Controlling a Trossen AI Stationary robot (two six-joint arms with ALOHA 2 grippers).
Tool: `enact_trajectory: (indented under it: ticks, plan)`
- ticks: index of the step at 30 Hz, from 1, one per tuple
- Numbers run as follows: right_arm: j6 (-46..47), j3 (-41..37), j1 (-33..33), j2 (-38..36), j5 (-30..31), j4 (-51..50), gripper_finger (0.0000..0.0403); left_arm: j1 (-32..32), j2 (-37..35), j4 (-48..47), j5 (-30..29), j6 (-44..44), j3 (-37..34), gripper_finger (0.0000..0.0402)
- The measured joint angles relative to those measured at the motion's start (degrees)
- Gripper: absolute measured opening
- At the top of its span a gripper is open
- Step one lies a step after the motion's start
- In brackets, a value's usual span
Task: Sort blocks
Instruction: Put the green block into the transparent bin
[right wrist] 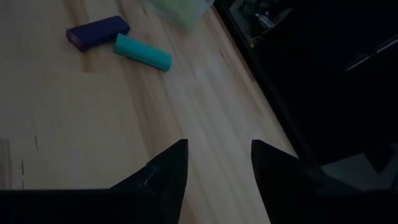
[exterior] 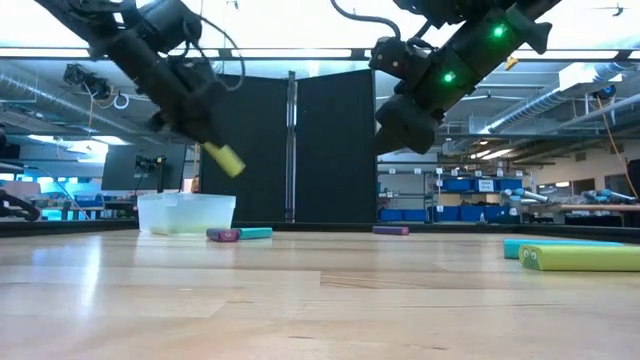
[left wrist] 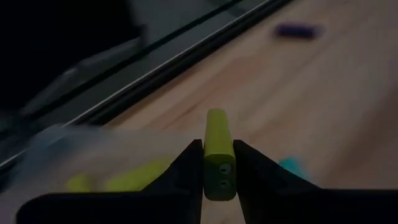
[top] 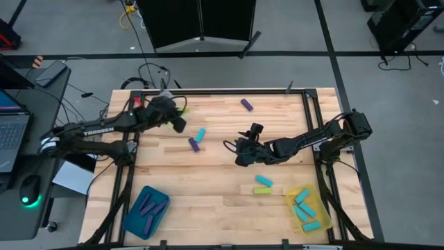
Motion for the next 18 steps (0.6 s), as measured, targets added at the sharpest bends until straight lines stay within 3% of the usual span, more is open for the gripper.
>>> enact_trajectory:
  ticks: [3,18]
  plan:
    - [0.8,0.0,-0.1,0.0,0.0,-0.3,0.0185,1.4,0.3,-3.5,-4.0,-0.8,-0.1,0.0078]
    - [0.7,0.0,-0.4,0.0,0.0,-0.4,0.0184,11.4,12.2,-0.2,-4.3,2.8,-2.2,0.0078]
